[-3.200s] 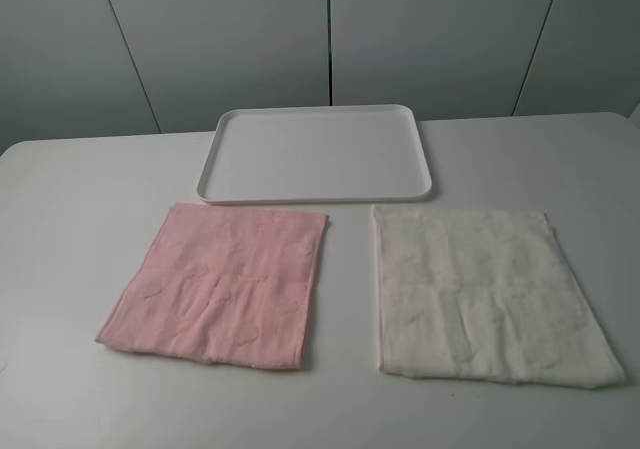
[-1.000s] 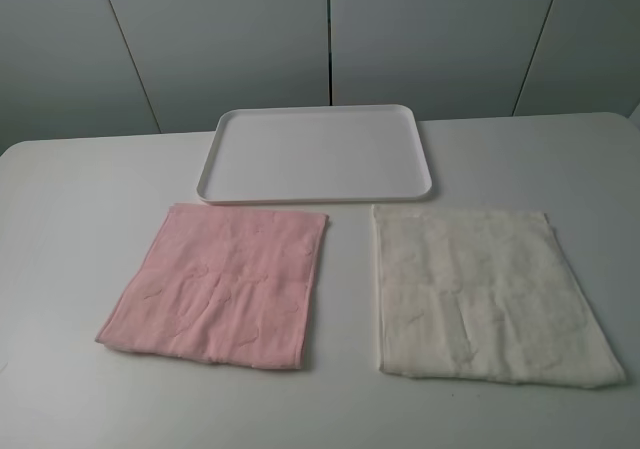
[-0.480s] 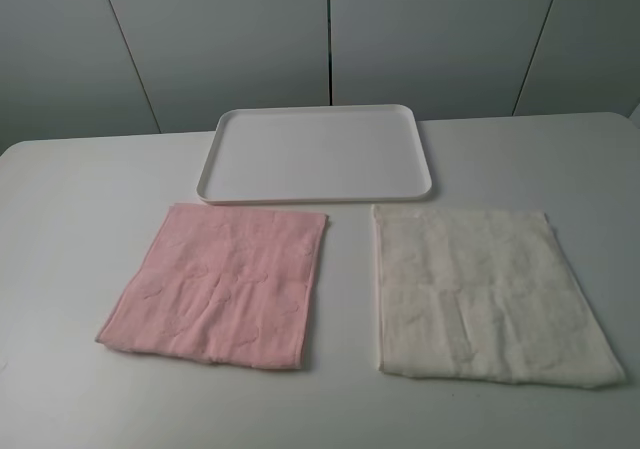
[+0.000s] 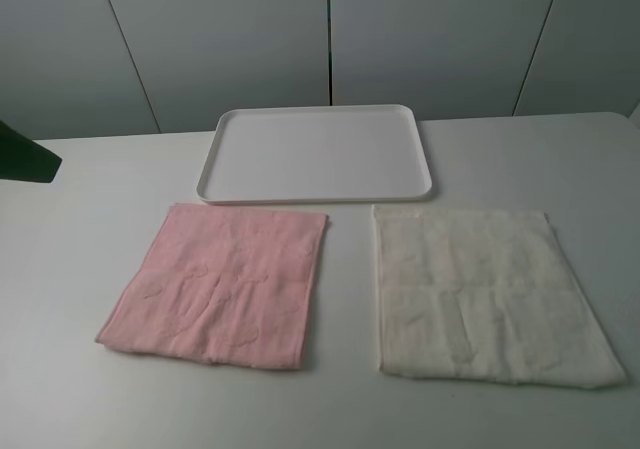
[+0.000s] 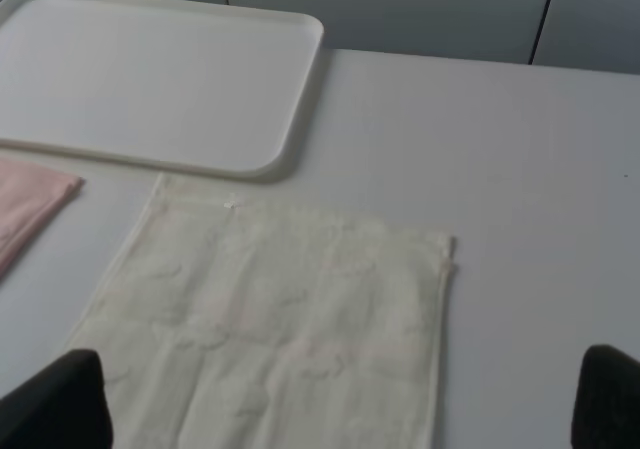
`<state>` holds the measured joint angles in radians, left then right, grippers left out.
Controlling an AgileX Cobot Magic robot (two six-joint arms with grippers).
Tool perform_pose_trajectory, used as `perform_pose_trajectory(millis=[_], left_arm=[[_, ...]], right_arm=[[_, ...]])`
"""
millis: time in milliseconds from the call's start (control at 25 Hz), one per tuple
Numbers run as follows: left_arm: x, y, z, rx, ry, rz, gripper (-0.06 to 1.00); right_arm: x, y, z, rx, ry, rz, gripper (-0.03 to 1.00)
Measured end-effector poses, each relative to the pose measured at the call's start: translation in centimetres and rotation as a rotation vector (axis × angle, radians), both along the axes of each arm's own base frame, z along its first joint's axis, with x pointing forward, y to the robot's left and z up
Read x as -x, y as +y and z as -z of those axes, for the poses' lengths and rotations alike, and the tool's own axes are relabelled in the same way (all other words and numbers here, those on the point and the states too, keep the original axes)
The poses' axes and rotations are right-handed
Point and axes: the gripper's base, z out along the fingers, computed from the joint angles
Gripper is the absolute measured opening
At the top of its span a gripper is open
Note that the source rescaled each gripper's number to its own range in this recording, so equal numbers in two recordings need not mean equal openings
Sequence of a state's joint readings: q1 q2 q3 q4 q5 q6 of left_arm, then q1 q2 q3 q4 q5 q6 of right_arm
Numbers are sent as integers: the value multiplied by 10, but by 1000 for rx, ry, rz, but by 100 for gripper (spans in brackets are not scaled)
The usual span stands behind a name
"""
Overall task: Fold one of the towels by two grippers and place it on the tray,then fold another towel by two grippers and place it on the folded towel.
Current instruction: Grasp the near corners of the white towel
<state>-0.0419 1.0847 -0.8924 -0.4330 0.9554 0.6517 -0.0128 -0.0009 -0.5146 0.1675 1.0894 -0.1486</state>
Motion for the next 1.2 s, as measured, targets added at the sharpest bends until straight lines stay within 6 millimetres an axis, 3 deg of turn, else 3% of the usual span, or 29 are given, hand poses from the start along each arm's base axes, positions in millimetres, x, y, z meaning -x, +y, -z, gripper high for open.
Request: perform_pose_trajectory(millis=[120, 360, 640, 880, 1040, 1200], left_arm=[[-21, -22, -1, -34, -12, 91, 93], [-48, -61, -6, -116, -67, 243, 93], [-86, -89, -15, -149, -114, 336, 93], [-122, -105, 2, -239, -75, 427, 93], [-131, -119, 24, -359, -58, 551, 93], [-130, -146, 48, -419, -41, 659, 93]], right_arm=[[-4, 0, -7, -33, 50, 16, 100], [-40, 0, -42, -30, 140, -19, 100], [-116, 6, -75, 87, 335, -118, 100], [-182, 12, -61, 193, 536, -217, 100], [-201, 18, -39, 344, 685, -378, 100], [-214, 19, -16, 558, 790, -534, 100]])
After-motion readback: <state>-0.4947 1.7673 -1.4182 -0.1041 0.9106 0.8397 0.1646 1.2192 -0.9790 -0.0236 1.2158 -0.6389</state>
